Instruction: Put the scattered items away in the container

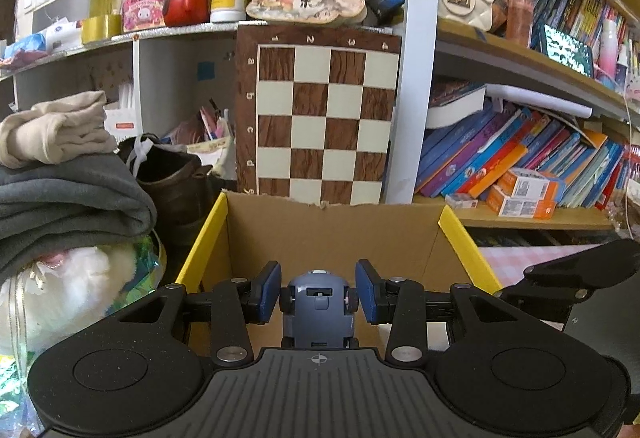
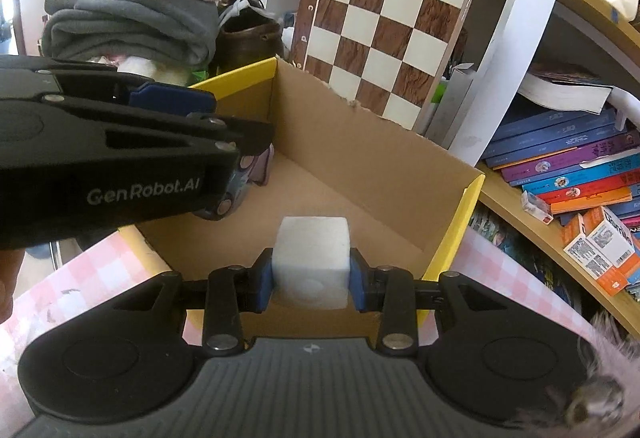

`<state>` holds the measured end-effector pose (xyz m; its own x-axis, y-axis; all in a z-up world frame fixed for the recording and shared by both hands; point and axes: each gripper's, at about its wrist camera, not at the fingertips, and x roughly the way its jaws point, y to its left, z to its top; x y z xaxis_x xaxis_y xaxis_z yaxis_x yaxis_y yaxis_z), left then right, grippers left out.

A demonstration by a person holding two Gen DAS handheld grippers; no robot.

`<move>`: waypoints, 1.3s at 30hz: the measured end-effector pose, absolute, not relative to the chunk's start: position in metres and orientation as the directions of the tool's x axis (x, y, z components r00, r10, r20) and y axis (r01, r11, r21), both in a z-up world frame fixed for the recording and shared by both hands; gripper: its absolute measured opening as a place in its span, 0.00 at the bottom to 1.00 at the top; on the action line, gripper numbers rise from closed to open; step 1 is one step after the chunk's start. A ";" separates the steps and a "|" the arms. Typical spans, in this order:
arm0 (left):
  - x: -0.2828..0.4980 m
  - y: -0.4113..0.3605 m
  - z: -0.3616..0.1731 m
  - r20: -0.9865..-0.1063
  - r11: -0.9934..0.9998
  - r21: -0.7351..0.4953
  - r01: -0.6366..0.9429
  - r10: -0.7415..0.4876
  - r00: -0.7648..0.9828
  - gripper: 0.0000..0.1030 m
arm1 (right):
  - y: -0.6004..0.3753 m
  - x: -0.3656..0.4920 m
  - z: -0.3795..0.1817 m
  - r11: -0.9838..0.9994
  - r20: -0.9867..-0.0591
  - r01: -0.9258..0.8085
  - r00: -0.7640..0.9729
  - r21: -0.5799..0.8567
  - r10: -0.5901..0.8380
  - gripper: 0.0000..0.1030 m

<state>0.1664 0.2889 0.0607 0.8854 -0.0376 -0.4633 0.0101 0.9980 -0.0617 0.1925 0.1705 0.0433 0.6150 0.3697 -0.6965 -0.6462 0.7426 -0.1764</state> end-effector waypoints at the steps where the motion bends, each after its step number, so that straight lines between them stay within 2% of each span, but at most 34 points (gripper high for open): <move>1: 0.168 0.289 0.060 -0.467 0.998 -0.063 0.010 -0.039 0.883 0.38 | 0.171 0.193 0.043 0.741 -0.698 -0.648 0.613 -0.176 0.371 0.34; 39: 0.172 0.291 0.044 -0.540 0.999 -0.043 -0.017 -0.009 0.842 0.38 | 0.173 0.195 0.042 0.741 -0.705 -0.654 0.596 -0.149 0.384 0.35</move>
<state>0.1721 0.2913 0.0440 0.8418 -0.0094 -0.5396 -0.0167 0.9989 -0.0434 0.1947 0.1730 0.0419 0.5959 0.3837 -0.7054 -0.6542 0.7414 -0.1494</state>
